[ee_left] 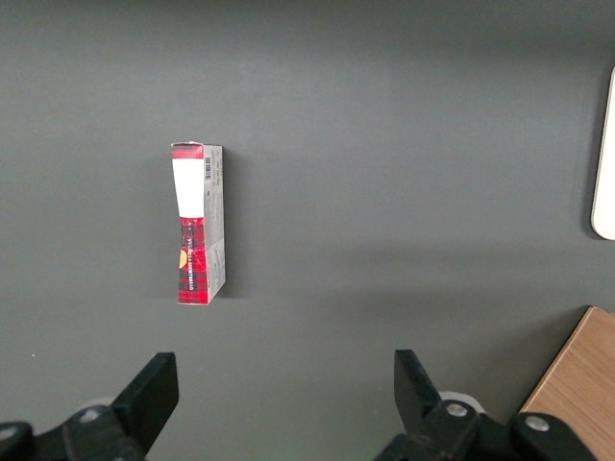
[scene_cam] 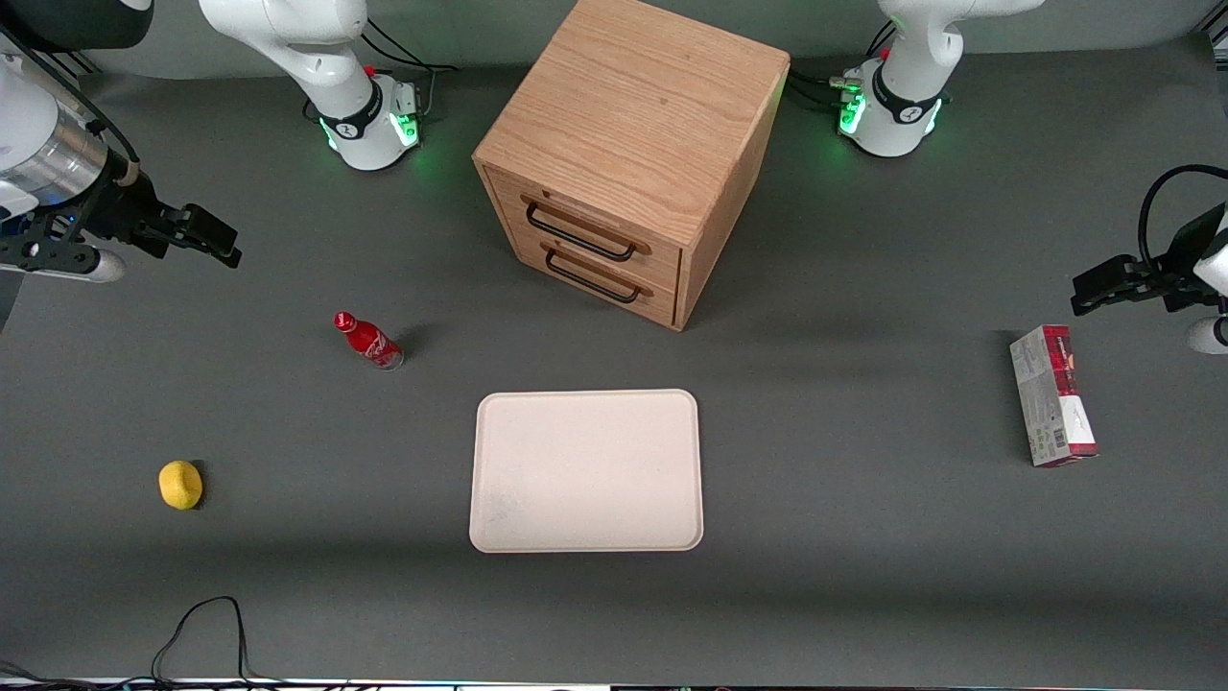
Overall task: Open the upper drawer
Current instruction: 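Move the right gripper toward the upper drawer's black handle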
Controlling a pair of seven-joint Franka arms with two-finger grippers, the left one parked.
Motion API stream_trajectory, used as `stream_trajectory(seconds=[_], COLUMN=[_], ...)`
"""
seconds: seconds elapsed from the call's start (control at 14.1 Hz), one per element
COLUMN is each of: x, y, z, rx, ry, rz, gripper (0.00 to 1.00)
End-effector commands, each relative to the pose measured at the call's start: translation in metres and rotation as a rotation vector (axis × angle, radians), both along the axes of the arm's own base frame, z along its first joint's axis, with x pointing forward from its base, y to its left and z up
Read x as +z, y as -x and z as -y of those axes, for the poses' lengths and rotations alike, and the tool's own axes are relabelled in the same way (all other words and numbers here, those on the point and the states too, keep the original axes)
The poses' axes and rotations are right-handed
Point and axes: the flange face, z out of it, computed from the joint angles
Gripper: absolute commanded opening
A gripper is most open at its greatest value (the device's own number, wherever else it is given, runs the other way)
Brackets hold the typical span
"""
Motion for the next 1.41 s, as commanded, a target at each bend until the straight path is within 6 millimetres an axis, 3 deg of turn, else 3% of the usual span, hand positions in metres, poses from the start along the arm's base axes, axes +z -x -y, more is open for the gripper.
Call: stream_trajectory(seconds=[0.0, 0.21, 0.49, 0.78, 0.92, 1.13, 1.34], x=[0.005, 0.002, 0.004, -0.012, -0.025, -0.050, -0.091], y=[-0.034, -0.032, 0.011, 0.050, 0.055, 0.048, 0.038], z=[-0.052, -0.123, -0.231, -0.303, -0.318, -0.322, -0.323], rx=[0.104, 0.258, 0.567, 0.896, 0.996, 1.144, 1.194], ry=[-0.018, -0.029, -0.076, -0.190, -0.245, -0.357, -0.411], rz=[0.009, -0.008, -0.016, -0.073, -0.100, -0.137, -0.176], gripper=[1.00, 1.00, 1.00, 1.00, 1.00, 1.00, 1.00])
